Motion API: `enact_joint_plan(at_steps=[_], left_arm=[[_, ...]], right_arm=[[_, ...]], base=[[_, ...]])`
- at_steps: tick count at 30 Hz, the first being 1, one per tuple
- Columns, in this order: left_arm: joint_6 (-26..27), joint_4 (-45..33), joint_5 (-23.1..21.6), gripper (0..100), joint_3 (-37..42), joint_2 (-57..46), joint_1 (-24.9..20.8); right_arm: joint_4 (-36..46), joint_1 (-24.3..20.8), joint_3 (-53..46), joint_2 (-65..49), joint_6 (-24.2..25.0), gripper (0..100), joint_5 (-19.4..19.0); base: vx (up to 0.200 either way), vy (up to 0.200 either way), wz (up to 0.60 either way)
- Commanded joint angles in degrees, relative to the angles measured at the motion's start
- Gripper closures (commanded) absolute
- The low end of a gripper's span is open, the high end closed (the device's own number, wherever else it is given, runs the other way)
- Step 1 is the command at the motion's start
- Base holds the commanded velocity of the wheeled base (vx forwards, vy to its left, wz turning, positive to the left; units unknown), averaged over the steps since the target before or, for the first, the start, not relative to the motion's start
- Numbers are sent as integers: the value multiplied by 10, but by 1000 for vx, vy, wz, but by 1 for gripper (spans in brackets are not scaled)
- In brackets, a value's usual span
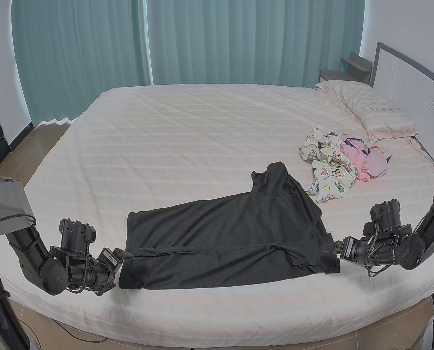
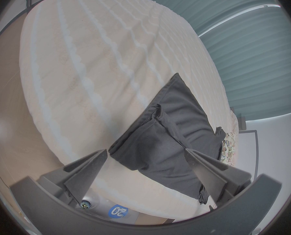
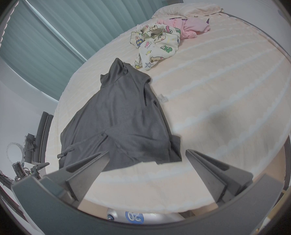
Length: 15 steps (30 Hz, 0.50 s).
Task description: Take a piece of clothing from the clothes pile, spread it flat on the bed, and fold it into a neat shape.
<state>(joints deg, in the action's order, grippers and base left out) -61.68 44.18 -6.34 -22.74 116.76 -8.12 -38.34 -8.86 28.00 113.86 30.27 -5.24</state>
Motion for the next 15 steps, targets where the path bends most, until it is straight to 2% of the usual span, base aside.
enact_joint_plan(at_steps=[1, 8, 10, 14, 15], left_arm=[[0, 0, 0, 0, 5, -4, -8], [12, 1, 0, 0, 12, -6, -7], [29, 1, -1, 0, 27, -16, -7], [111, 2, -18, 0, 72, -29, -6], [153, 9, -34, 0, 96, -30, -5]], right_arm=[[-13, 0, -7, 3, -1, 0, 3], [-50, 1, -23, 0, -6, 0, 4], [-50, 1, -23, 3, -6, 0, 4], [-50, 0, -30, 4, -8, 0, 4], [-50, 0, -37, 3, -13, 0, 1]], base=[[200, 0, 0], [200, 0, 0], [0, 0, 0], [0, 0, 0], [0, 0, 0]])
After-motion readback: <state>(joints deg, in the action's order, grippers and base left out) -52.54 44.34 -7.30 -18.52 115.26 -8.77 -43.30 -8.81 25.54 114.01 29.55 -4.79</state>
